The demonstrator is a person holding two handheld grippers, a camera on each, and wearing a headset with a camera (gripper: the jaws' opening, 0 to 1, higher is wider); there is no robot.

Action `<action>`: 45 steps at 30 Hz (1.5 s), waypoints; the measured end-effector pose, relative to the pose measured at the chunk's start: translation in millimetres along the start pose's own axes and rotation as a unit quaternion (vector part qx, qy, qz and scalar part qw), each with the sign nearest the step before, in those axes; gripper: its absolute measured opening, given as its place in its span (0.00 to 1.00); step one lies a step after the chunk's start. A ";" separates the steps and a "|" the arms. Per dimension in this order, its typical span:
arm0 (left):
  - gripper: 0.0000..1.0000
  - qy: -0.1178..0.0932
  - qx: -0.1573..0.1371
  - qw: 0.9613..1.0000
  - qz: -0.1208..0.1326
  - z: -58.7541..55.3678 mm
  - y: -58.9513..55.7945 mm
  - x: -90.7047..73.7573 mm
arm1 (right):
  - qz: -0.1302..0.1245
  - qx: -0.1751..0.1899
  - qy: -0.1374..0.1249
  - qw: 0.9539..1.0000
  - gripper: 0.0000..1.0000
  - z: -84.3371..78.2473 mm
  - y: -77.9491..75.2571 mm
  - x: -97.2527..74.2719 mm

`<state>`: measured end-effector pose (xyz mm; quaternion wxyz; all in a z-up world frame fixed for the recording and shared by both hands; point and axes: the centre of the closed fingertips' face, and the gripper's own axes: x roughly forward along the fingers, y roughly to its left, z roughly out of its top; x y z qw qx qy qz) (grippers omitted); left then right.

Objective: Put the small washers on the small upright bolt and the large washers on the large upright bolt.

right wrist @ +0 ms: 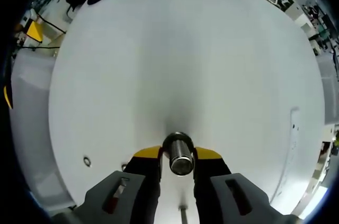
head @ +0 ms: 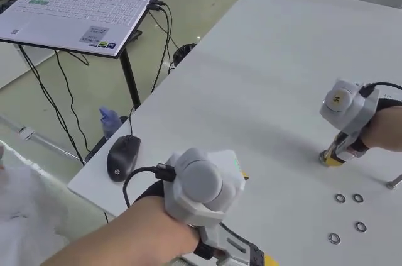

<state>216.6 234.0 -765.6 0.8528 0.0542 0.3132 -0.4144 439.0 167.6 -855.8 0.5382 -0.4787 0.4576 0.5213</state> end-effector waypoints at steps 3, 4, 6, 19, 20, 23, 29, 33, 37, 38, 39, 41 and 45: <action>0.93 0.002 0.000 1.000 -0.002 -0.5 -0.8 0.3 | 0.001 -0.013 0.000 1.000 0.24 0.4 0.6 0.6; 0.92 0.003 0.000 1.000 -0.002 -0.8 -0.8 0.4 | 0.000 -0.015 0.000 1.000 0.24 0.5 0.9 0.7; 0.92 0.004 0.001 1.000 -0.003 -1.1 -1.3 0.2 | 0.000 -0.017 0.000 1.000 0.24 0.6 1.2 0.8; 0.91 0.007 0.005 1.000 -0.007 0.5 -4.6 0.7 | 0.002 -0.007 -0.029 1.000 0.35 6.3 -3.0 -10.5; 0.91 0.006 0.005 1.000 -0.007 1.7 -4.9 0.8 | 0.001 -0.006 -0.033 0.999 0.36 6.7 -3.5 -14.2; 0.92 0.004 0.007 1.000 -0.006 4.4 -4.4 1.3 | -0.001 -0.006 -0.042 0.999 0.37 6.1 -3.0 -23.6; 0.95 -0.003 0.011 1.000 -0.003 10.7 -2.3 3.8 | -0.008 -0.009 -0.055 0.998 0.39 -0.5 -0.5 -40.2; 0.98 -0.006 0.015 1.000 -0.002 13.9 -2.3 5.1 | -0.012 -0.007 -0.062 0.998 0.39 -5.6 -0.1 -50.0; 0.98 -0.009 0.017 1.000 -0.002 17.7 -2.7 5.1 | -0.018 -0.007 -0.065 0.998 0.38 -13.6 -0.7 -57.6; 0.99 -0.009 0.016 1.000 -0.002 18.2 -2.8 5.0 | -0.019 -0.006 -0.064 0.998 0.38 -17.1 -0.6 -59.5; 0.98 -0.009 0.015 1.000 -0.002 18.0 -2.5 5.0 | -0.019 -0.006 -0.064 0.998 0.38 -19.4 -0.1 -60.7; 0.99 -0.009 0.015 1.000 -0.003 18.1 -2.3 5.0 | -0.022 -0.007 -0.062 0.998 0.38 -25.3 0.4 -63.7; 0.98 -0.008 0.013 1.000 -0.004 17.8 -2.2 5.2 | -0.023 -0.003 -0.062 0.998 0.38 -35.6 2.3 -68.5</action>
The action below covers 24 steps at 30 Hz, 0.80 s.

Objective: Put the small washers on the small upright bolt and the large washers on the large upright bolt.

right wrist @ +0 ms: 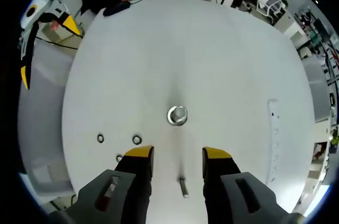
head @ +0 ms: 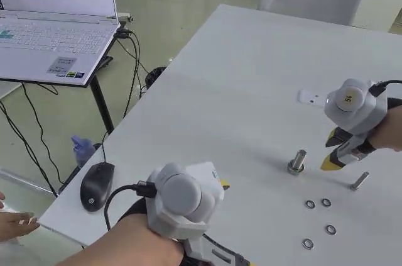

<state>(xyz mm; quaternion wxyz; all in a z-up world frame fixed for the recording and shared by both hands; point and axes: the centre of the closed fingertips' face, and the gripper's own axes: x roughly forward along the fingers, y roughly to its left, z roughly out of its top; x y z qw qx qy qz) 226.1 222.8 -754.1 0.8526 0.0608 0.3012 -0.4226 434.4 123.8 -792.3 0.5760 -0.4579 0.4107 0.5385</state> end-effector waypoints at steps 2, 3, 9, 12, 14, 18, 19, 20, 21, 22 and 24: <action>0.98 0.001 0.001 1.000 0.000 0.4 0.2 0.4 | 0.000 0.002 0.001 1.000 0.38 -5.8 1.2 -2.5; 0.98 0.001 0.001 1.000 0.000 0.8 0.2 0.6 | 0.000 0.003 0.002 1.000 0.37 -9.2 2.0 -3.8; 0.98 0.000 0.005 1.000 -0.003 4.7 1.0 2.0 | 0.001 0.010 -0.003 1.000 0.35 -18.7 9.0 -7.0; 0.97 0.002 0.005 1.000 -0.004 4.8 1.4 2.4 | 0.005 0.010 -0.002 1.000 0.36 -21.9 14.4 -5.4; 0.97 0.001 0.005 1.000 -0.003 5.5 1.4 2.3 | 0.010 0.013 -0.007 1.000 0.36 -21.3 18.8 -3.4; 0.97 0.001 0.002 1.000 -0.004 5.3 0.6 2.9 | 0.017 0.012 -0.005 1.000 0.35 -22.6 29.1 5.2; 0.96 0.002 0.002 1.000 -0.004 5.2 0.3 3.3 | 0.019 0.009 -0.004 1.000 0.35 -22.9 32.8 8.2; 0.96 0.002 0.002 1.000 -0.004 4.9 0.2 3.9 | 0.019 0.007 -0.004 1.000 0.35 -23.1 34.5 10.0; 0.96 0.003 0.002 1.000 -0.004 4.9 0.1 4.3 | 0.020 0.006 -0.005 1.000 0.35 -23.3 36.9 13.0; 0.96 0.002 0.002 1.000 -0.004 5.0 -0.2 5.1 | 0.018 0.006 -0.006 1.000 0.35 -23.4 37.7 14.9; 0.97 -0.001 0.004 1.000 0.001 5.4 1.6 7.0 | 0.016 0.005 -0.007 1.000 0.35 -24.2 38.8 20.2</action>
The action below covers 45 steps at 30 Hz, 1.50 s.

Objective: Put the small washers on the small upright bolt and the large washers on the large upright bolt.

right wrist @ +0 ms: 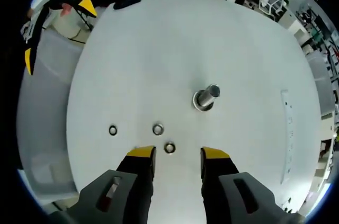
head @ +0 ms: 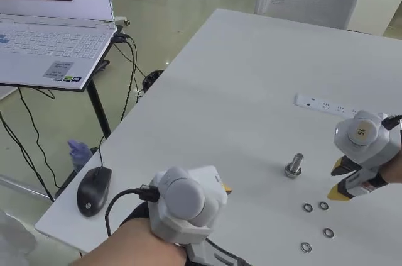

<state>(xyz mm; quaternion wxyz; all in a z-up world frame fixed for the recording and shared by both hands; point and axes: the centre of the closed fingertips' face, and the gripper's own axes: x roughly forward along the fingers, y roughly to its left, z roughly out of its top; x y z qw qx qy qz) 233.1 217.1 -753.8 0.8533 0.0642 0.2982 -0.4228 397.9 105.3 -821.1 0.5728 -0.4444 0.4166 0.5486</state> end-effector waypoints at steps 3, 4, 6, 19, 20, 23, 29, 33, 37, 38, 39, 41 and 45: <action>0.98 -0.002 0.002 1.000 0.003 1.6 2.1 0.7 | 0.005 0.000 0.004 1.000 0.35 -2.9 5.2 7.6; 0.97 -0.004 0.002 1.000 0.003 2.3 3.1 0.5 | 0.005 -0.002 0.005 1.000 0.35 -3.8 6.2 9.8; 0.97 -0.004 0.001 1.000 0.008 2.7 5.5 0.4 | 0.003 -0.007 0.012 1.000 0.34 -6.6 6.3 14.6; 0.95 0.007 -0.004 1.000 0.002 -7.1 0.2 2.9 | 0.008 0.016 0.023 1.000 0.33 -20.2 4.0 39.9; 0.95 0.009 -0.004 1.000 0.002 -8.5 0.3 2.8 | 0.008 0.017 0.022 1.000 0.33 -20.3 4.4 40.5; 0.93 0.012 -0.006 1.000 -0.001 -10.0 -0.2 2.8 | -0.001 0.018 0.014 1.000 0.32 -18.1 3.6 40.5; 0.93 0.014 -0.004 1.000 -0.003 -9.1 0.0 4.1 | 0.004 0.020 0.022 1.000 0.31 -22.1 6.0 42.8; 0.93 0.012 -0.004 1.000 -0.003 -7.8 0.9 3.4 | 0.009 0.023 0.021 0.999 0.29 -22.6 8.0 44.0; 0.93 0.012 -0.004 1.000 -0.003 -7.7 1.1 3.0 | 0.015 0.030 0.024 0.999 0.27 -22.4 10.7 43.9; 0.93 0.011 -0.004 1.000 -0.004 -7.6 0.8 3.2 | 0.015 0.031 0.024 0.999 0.27 -22.4 11.2 43.8; 0.93 0.012 -0.004 1.000 -0.004 -7.8 0.0 3.5 | 0.015 0.031 0.024 0.999 0.26 -22.3 11.5 43.8; 0.92 0.014 -0.003 1.000 -0.005 -8.2 -1.1 4.0 | 0.016 0.032 0.025 0.999 0.25 -22.3 12.5 43.6; 0.93 0.012 -0.003 1.000 -0.010 -8.0 -4.1 4.2 | 0.012 0.033 0.032 0.999 0.17 -22.1 12.1 43.8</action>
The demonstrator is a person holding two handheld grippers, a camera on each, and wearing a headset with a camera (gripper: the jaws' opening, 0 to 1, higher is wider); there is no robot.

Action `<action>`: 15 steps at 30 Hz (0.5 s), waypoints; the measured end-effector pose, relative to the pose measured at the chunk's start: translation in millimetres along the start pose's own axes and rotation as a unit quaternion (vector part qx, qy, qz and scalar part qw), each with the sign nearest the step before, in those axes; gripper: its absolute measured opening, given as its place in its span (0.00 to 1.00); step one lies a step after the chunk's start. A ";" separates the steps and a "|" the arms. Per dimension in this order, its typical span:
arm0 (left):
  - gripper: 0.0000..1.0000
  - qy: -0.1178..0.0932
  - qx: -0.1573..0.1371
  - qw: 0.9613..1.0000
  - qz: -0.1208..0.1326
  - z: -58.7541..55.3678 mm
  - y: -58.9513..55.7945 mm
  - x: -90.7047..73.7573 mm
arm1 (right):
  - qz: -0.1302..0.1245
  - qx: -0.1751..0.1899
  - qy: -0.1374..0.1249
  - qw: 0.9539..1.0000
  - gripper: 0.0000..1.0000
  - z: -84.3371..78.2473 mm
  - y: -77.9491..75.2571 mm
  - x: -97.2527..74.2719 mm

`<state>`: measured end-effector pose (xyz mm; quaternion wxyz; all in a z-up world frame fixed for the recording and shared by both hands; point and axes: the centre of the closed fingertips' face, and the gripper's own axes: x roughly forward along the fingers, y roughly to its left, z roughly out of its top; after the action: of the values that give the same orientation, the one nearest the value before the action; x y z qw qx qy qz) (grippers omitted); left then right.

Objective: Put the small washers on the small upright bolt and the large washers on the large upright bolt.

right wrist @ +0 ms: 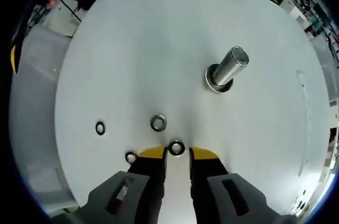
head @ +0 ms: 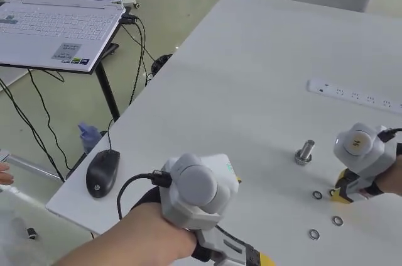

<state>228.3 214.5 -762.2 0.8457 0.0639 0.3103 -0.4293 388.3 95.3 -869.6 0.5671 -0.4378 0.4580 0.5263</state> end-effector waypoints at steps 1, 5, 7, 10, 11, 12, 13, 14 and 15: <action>0.93 -0.002 -0.001 1.000 -0.002 0.7 -0.7 0.0 | 0.000 0.000 0.003 1.000 0.17 0.1 0.5 -0.1; 0.92 0.001 -0.001 1.000 0.000 -0.7 0.1 -0.7 | -0.002 -0.006 0.010 1.000 0.16 0.3 1.2 -0.3; 0.92 0.000 0.000 1.000 0.000 -1.0 0.2 -0.7 | -0.002 -0.005 0.013 1.000 0.16 0.2 0.7 0.0; 0.91 0.001 0.000 1.000 0.001 -1.3 -0.2 -1.1 | -0.002 -0.008 0.018 1.000 0.15 1.0 0.6 0.3; 0.91 0.003 0.000 1.000 0.000 -2.0 -0.1 -1.2 | -0.002 -0.009 0.022 1.000 0.15 1.1 0.7 0.5; 0.91 0.003 0.000 1.000 0.000 -2.4 -0.4 -1.2 | -0.003 -0.013 0.026 1.000 0.14 1.1 0.5 1.0; 0.91 0.005 0.000 1.000 0.000 -2.6 -0.9 -1.1 | -0.004 -0.016 0.029 0.999 0.14 1.4 0.6 1.4; 0.91 0.006 0.001 1.000 -0.001 -3.0 -1.5 -1.1 | -0.004 -0.014 0.033 0.999 0.14 -0.3 -2.0 2.8; 0.90 0.006 0.001 1.000 -0.001 -3.1 -1.7 -1.1 | -0.004 -0.014 0.036 0.999 0.14 -0.9 -3.1 3.2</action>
<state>225.1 215.3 -763.8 0.8433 0.0669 0.3151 -0.4302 391.5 94.9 -872.8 0.5459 -0.4660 0.4692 0.5145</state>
